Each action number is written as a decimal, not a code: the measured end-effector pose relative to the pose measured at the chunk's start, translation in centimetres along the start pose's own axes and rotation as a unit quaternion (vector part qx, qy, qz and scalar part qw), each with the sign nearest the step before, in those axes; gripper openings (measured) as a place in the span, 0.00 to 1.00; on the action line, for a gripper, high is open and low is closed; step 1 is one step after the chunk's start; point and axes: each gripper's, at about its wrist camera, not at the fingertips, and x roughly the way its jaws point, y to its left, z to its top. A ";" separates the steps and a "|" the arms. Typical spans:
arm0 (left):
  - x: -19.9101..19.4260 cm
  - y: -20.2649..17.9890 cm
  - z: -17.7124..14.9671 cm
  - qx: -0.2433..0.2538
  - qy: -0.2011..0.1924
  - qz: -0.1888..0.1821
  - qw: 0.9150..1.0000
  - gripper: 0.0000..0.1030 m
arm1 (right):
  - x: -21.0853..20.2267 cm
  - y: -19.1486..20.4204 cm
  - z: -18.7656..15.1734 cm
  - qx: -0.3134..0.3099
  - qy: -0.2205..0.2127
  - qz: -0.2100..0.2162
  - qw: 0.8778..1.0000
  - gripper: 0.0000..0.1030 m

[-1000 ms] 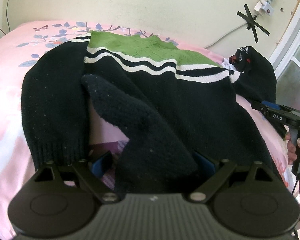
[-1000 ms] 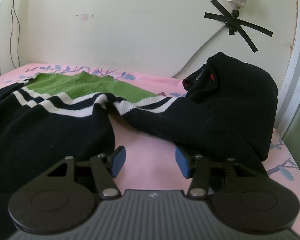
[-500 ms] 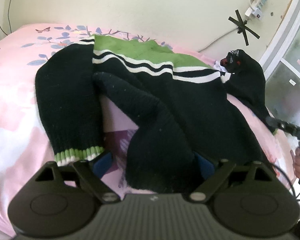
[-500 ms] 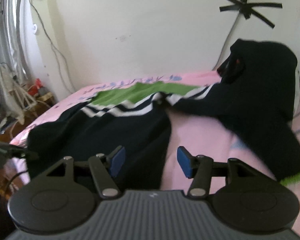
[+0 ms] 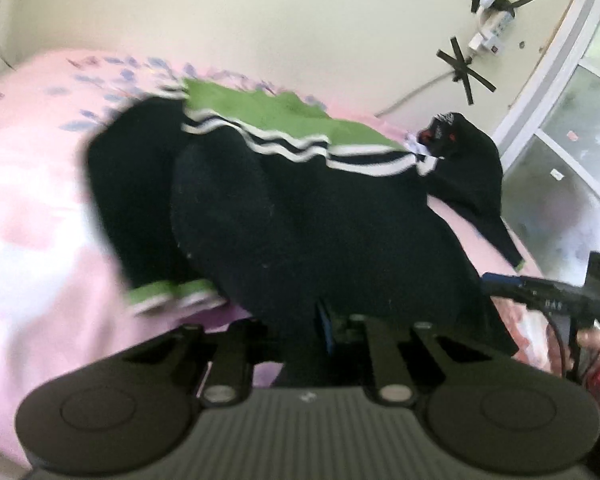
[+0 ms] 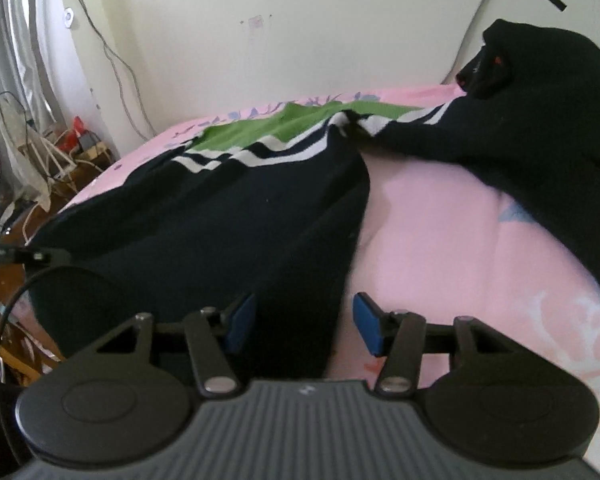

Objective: Fold small clothes

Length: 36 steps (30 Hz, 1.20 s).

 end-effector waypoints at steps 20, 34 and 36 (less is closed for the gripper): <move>3.1 5.3 12.0 0.019 -0.045 0.108 0.993 0.87 | 4.1 2.9 5.0 -0.010 -0.016 0.067 0.998 0.55; 6.0 14.2 23.6 -0.021 0.037 0.281 0.959 0.05 | 9.6 3.7 6.1 0.022 -0.004 0.083 0.996 0.55; 4.1 15.2 25.3 -0.046 0.042 0.269 0.961 0.06 | 9.9 3.0 6.2 0.038 -0.009 0.096 0.995 0.55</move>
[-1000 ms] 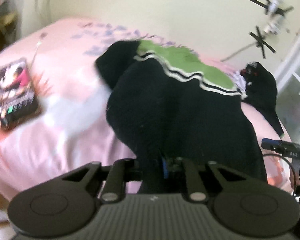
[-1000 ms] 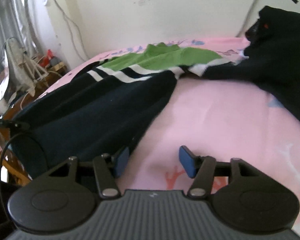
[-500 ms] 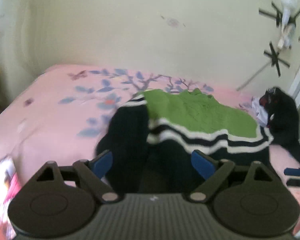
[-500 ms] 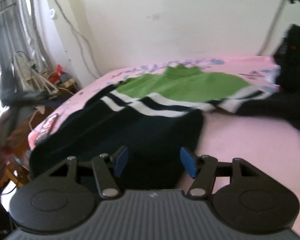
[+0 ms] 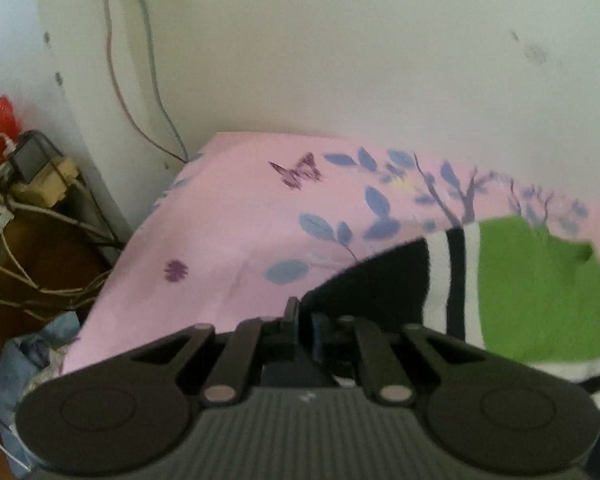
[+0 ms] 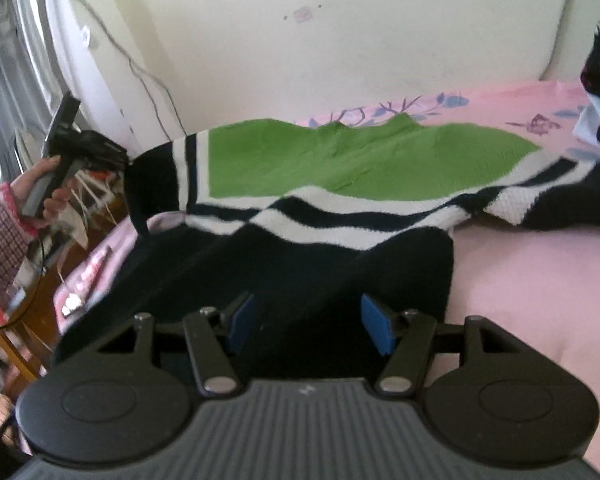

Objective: Fold small clothes

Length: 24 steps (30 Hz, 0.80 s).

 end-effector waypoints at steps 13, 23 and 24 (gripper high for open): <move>-5.2 -12.7 3.3 0.119 0.008 -0.113 0.986 0.06 | 4.7 5.9 6.6 -0.088 -0.013 0.120 0.989 0.61; -5.6 -13.0 3.4 0.102 0.022 -0.094 0.990 0.07 | 21.4 15.6 9.8 -0.107 0.039 0.213 0.970 0.25; -5.8 -12.8 3.4 0.102 0.022 -0.091 0.990 0.09 | 22.0 15.5 9.7 -0.091 0.062 0.224 0.968 0.07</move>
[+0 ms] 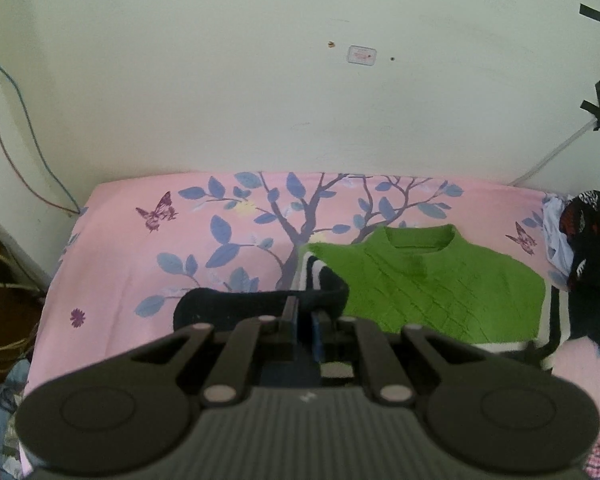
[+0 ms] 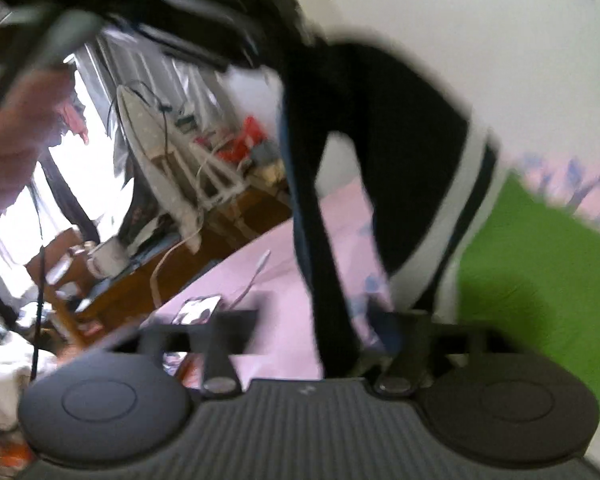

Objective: Fold small clothes

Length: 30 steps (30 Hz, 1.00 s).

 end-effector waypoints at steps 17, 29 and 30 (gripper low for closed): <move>11.3 1.3 0.0 -0.021 0.019 -0.085 0.996 0.99 | -24.9 -8.1 -0.4 0.006 0.089 -0.203 0.975 0.04; 13.2 6.0 -2.6 -0.103 -0.074 -0.126 0.984 0.09 | -23.5 -8.8 3.0 -0.052 0.051 -0.259 0.963 0.05; 13.6 6.9 -2.7 -0.122 -0.075 -0.126 0.982 0.10 | -22.8 -9.8 3.1 -0.040 0.055 -0.269 0.961 0.08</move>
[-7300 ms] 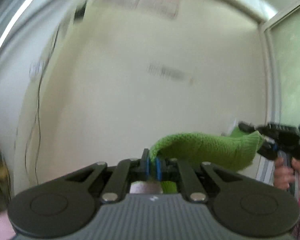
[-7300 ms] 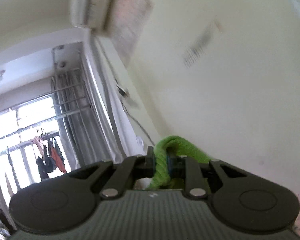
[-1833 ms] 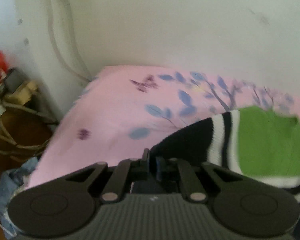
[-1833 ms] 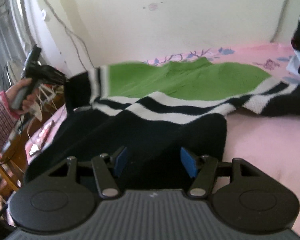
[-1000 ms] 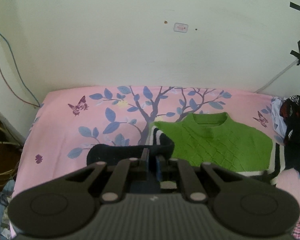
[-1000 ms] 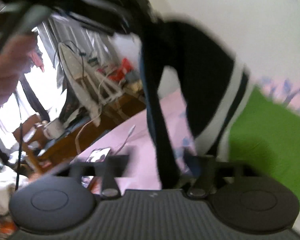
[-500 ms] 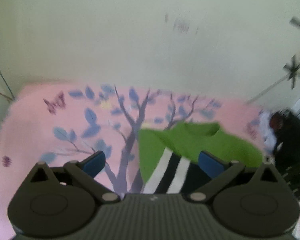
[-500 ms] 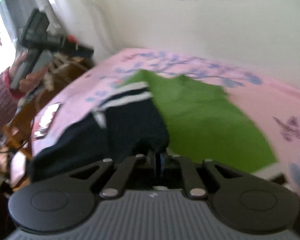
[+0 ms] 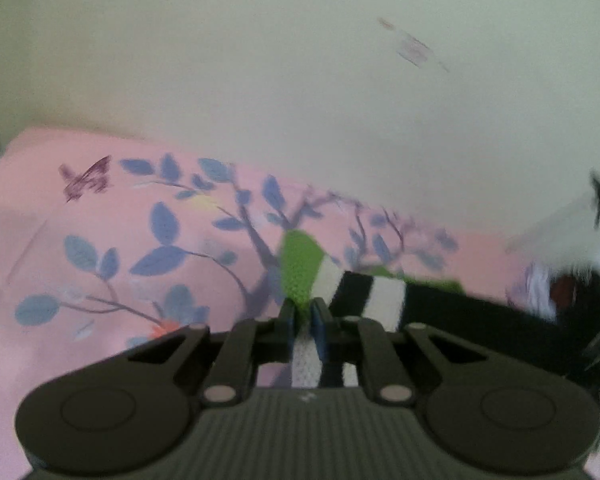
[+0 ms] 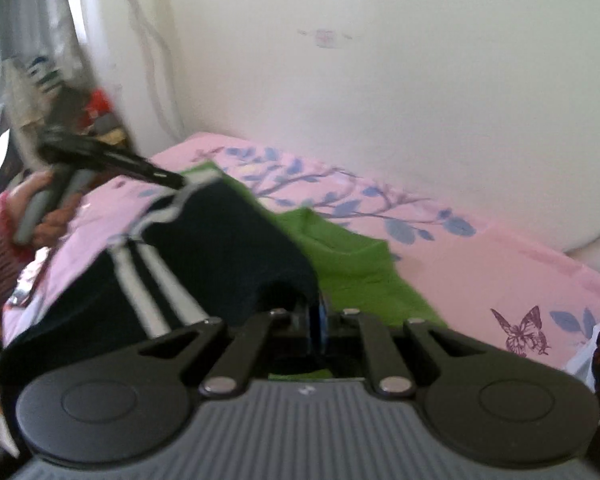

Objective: Fold small clothes

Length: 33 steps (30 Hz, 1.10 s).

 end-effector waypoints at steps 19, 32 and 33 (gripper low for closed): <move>3.8 -3.2 -6.1 0.007 -0.045 0.033 0.998 0.47 | -2.7 -3.9 -2.6 0.204 0.005 0.115 0.972 0.04; 3.9 -3.1 -6.2 0.033 -0.066 0.006 0.997 0.62 | -1.2 0.7 -1.9 0.141 -0.047 -0.108 0.983 0.60; 3.9 -3.0 -6.3 0.032 -0.066 0.004 0.997 0.62 | -0.2 2.3 -1.4 0.117 -0.051 -0.095 0.987 0.60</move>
